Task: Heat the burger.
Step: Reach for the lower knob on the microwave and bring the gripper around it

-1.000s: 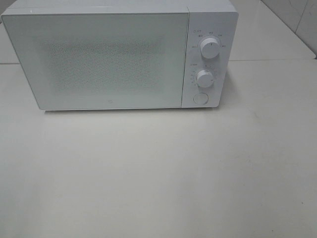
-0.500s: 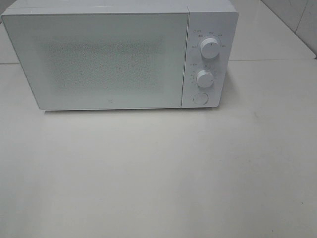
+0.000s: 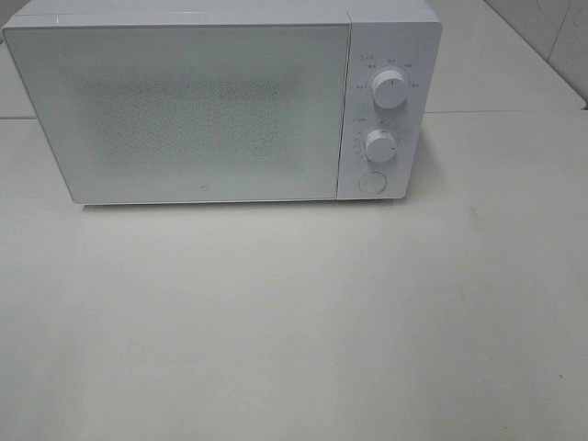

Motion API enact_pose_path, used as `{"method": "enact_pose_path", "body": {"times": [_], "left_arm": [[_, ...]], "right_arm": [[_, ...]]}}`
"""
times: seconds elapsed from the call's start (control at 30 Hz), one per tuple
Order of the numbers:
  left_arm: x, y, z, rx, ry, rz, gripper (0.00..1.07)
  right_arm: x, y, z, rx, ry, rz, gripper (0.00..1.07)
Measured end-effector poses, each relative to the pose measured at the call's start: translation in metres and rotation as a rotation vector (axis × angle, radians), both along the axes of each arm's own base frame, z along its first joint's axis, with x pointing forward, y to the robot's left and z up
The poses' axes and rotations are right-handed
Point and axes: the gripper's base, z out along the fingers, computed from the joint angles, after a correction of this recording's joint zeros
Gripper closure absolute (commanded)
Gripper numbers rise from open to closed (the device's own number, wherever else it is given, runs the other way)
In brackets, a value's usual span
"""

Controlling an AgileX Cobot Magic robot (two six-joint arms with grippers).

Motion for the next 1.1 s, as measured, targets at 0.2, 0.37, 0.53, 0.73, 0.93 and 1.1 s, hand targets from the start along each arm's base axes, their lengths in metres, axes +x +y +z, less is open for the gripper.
{"method": "enact_pose_path", "body": {"times": [0.2,0.37,0.53,0.73,0.93,1.1], "left_arm": [[0.000,0.000,0.000,0.000,0.000,0.000,0.06],[0.000,0.000,0.000,0.000,0.000,0.000,0.06],[0.000,0.000,0.000,0.000,0.000,0.000,0.06],[0.000,0.000,0.000,0.000,0.000,0.000,0.06],[0.000,0.000,0.000,0.000,0.000,0.000,0.06],[0.000,0.000,0.000,0.000,0.000,0.000,0.06]], "right_arm": [[0.033,0.005,0.006,-0.008,-0.002,0.021,0.31],[0.056,0.009,0.008,-0.011,-0.003,0.036,0.31],[0.077,0.012,0.005,-0.014,0.015,0.048,0.31],[0.099,0.016,-0.001,-0.017,0.045,0.059,0.31],[0.124,0.019,-0.011,-0.019,0.076,0.072,0.31],[0.137,0.021,-0.018,-0.020,0.104,0.078,0.31]]}}
